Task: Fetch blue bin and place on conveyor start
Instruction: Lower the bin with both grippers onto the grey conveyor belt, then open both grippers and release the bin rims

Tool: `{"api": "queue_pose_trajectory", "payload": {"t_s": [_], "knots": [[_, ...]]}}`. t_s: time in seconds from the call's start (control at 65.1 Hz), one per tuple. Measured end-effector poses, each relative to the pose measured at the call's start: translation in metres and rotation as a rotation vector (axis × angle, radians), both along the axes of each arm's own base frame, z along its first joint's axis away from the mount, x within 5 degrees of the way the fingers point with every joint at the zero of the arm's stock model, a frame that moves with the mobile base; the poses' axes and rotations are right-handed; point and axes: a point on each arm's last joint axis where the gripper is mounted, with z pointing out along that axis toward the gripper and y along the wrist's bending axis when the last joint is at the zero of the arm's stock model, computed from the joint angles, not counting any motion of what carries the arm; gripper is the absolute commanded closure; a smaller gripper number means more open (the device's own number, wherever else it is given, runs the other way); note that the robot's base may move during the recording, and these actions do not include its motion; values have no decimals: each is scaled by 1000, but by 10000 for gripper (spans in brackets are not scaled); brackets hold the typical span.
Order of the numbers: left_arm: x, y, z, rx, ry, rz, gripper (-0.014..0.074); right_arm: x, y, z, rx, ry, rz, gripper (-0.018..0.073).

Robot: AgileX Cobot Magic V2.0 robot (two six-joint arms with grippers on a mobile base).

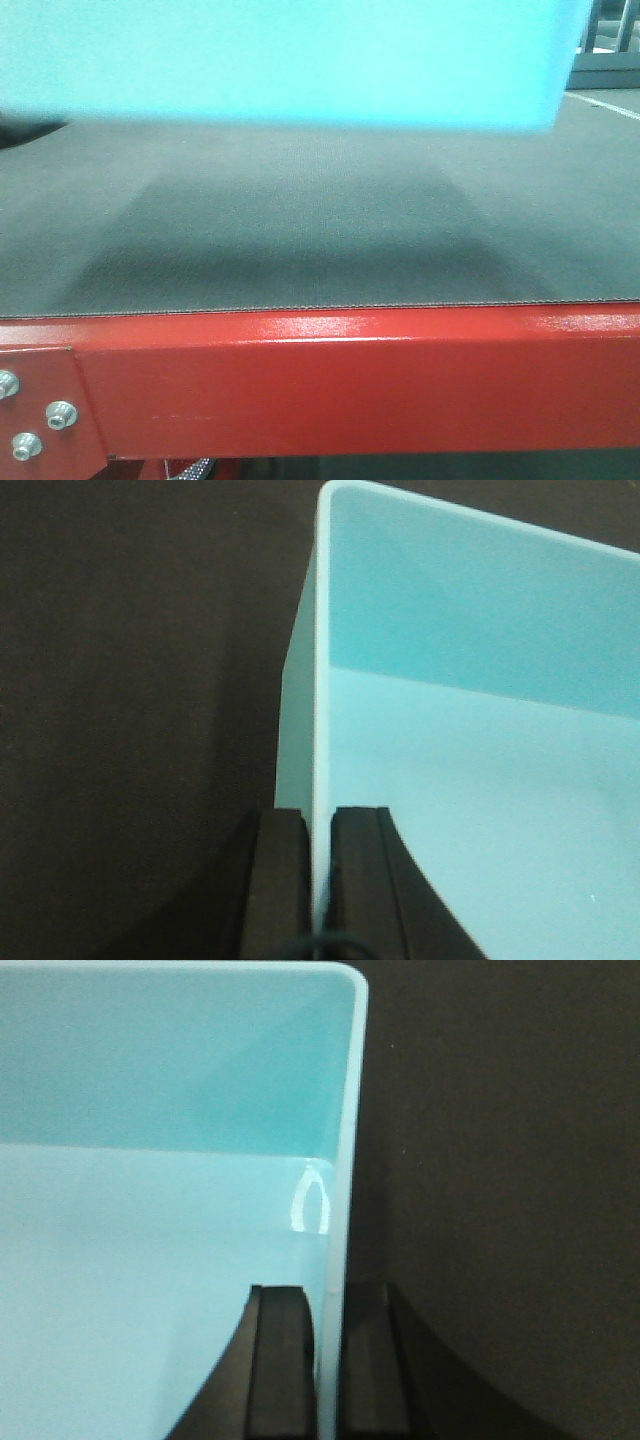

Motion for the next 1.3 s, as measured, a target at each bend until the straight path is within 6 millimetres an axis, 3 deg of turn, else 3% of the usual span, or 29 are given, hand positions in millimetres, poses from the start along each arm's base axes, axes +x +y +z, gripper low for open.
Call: {"api": "queue_pose_trajectory", "payload": {"t_s": [0.261,0.46,0.599,0.675,0.783,0.844,0.921,0.982,1.213,1.305], "knots": [[25,-4,-58,-1,62,-39,708,33,-4,-39,3,28,8,724],[38,-3,-79,11,106,-29,708,47,1,-64,-2,73,23,724],[41,-3,-83,18,119,-28,708,50,2,-73,-9,93,26,716],[41,-3,-85,23,122,-29,681,51,3,-76,-10,98,27,599],[42,-4,-86,27,121,-32,498,52,3,-75,-7,94,30,351],[43,-5,-85,26,105,-44,356,52,4,-75,-2,87,37,271],[44,-7,-83,29,80,-65,236,53,6,-73,5,73,44,272],[45,-8,-82,27,65,-74,193,55,6,-70,4,66,42,273],[45,-8,-80,30,55,-79,195,61,5,-51,-8,50,5,273],[45,-7,-70,36,29,-78,218,61,4,-43,-8,39,-4,273]]}}
